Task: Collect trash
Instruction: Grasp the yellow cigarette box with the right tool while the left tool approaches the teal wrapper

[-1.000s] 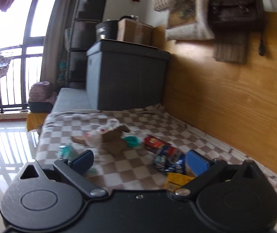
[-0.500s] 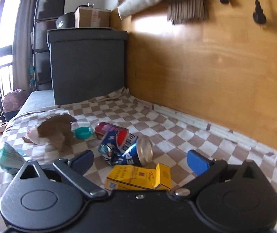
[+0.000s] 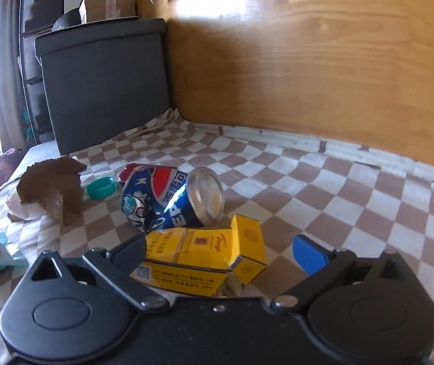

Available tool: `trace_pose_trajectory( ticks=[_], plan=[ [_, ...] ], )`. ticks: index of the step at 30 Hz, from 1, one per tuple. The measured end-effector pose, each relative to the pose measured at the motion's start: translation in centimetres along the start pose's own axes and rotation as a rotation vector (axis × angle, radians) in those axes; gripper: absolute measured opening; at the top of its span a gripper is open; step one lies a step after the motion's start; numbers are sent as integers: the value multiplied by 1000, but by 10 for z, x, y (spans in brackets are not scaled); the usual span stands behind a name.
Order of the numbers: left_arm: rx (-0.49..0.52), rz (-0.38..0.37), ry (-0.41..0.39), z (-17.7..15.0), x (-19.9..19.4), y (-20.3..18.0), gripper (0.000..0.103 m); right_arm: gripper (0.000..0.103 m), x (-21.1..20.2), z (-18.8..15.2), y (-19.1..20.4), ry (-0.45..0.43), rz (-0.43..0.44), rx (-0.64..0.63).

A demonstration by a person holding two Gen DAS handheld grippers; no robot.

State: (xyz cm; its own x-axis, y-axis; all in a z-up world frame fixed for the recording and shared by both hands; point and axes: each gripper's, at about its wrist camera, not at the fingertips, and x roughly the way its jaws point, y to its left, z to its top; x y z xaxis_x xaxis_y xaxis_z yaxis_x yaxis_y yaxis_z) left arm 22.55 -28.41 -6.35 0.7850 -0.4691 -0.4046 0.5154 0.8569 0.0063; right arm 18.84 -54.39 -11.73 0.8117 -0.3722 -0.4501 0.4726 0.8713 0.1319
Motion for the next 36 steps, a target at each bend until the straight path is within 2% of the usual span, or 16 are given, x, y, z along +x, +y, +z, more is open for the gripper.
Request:
trace_pose_trajectory(
  ticks=[8, 12, 16, 27, 32, 36],
  plan=[
    [-10, -50, 49, -1, 17, 2, 101, 103, 5, 0, 5, 14, 45, 5],
    [12, -56, 68, -2, 23, -1, 92, 103, 11, -1, 14, 38, 53, -33],
    [15, -51, 88, -1, 30, -1, 91, 103, 18, -1, 20, 72, 42, -56],
    [-27, -62, 151, 3, 53, 19, 83, 103, 23, -3, 9, 108, 55, 10],
    [-80, -94, 185, 1, 61, 27, 75, 103, 22, -4, 12, 103, 73, -4],
    [-107, -101, 219, -4, 66, 29, 65, 102, 22, -4, 10, 106, 72, 7]
  ],
)
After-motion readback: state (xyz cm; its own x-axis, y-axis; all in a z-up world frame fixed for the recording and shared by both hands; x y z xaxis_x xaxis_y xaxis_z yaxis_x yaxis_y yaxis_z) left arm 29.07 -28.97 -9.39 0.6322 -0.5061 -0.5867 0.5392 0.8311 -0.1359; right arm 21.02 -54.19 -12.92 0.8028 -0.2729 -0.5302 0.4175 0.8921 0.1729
